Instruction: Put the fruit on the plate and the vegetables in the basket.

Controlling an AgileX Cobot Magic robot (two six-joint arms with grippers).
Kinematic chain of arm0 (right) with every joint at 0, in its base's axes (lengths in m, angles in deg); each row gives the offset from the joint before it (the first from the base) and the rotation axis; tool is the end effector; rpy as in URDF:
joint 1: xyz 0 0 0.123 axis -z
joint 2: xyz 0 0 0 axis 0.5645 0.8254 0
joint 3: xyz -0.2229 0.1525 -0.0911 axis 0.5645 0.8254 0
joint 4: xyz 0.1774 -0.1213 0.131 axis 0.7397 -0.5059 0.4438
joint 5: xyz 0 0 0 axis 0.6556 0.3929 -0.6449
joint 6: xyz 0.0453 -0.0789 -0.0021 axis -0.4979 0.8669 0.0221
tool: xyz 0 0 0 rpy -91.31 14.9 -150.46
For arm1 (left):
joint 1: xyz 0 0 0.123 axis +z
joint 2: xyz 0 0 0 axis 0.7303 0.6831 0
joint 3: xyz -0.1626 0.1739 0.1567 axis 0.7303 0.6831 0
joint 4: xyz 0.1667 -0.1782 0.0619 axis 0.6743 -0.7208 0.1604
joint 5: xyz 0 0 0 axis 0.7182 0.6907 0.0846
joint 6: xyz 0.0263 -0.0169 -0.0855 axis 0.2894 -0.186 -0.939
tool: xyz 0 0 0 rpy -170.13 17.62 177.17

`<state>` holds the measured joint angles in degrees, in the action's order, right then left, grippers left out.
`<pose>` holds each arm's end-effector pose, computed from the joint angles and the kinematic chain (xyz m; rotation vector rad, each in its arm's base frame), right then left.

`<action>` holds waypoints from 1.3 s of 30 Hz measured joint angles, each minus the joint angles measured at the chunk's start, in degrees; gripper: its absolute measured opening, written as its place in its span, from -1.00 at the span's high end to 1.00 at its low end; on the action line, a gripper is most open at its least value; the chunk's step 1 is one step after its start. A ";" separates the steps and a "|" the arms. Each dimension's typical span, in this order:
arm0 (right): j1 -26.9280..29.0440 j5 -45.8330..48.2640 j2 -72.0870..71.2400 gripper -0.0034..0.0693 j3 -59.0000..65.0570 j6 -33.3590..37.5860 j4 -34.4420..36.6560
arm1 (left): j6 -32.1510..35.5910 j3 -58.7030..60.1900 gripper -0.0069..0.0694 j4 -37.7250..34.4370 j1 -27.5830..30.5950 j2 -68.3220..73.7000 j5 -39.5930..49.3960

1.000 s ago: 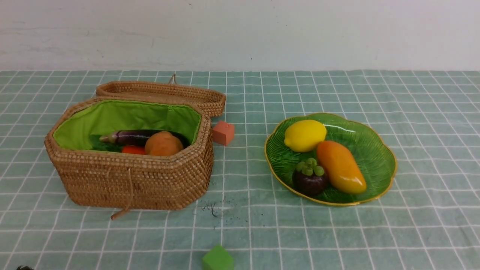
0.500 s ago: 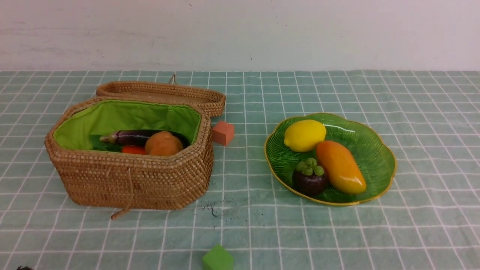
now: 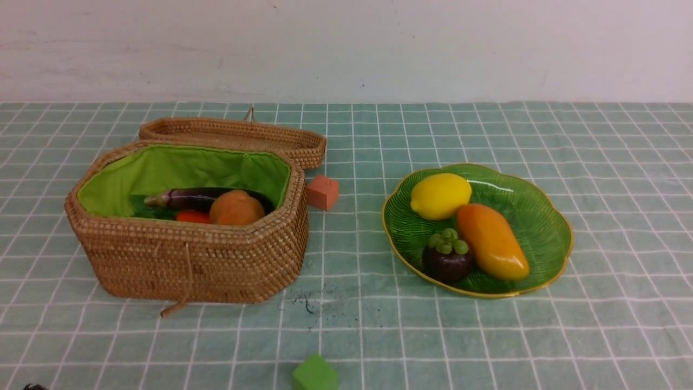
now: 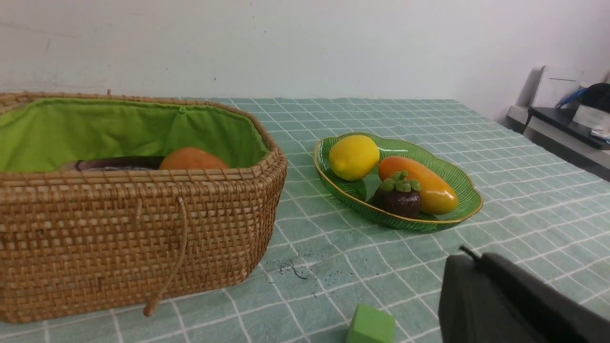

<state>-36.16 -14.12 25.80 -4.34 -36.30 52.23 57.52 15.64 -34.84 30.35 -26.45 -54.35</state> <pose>0.0514 0.0056 0.1736 0.0582 1.8866 0.1460 0.0270 -0.0283 0.2602 0.2262 1.6236 -0.5643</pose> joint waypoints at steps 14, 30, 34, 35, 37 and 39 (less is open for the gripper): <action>0.00 -0.32 0.00 0.93 0.11 -0.28 0.21 | 0.00 0.00 0.77 0.00 0.00 0.00 0.00; 0.02 -0.32 0.00 0.90 0.11 -0.28 0.37 | -10.83 6.38 0.85 18.05 4.88 0.00 -13.41; 0.02 -0.32 0.00 0.89 0.11 -0.28 0.44 | -16.32 11.61 0.85 23.92 9.78 0.00 -14.92; 0.02 -0.32 0.00 0.89 0.11 -0.28 0.44 | -17.31 13.09 0.85 24.37 10.73 0.00 -15.04; 0.02 -0.32 0.00 0.89 0.11 -0.28 0.44 | -20.80 15.33 0.85 25.36 12.74 0.00 -10.80; 0.02 -0.32 0.00 0.89 0.11 -0.28 0.44 | -22.56 15.72 0.85 26.12 12.92 0.00 -5.07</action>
<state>-36.13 -14.44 25.80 -4.23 -36.58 52.67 34.97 31.36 -8.72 43.28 -26.45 -59.43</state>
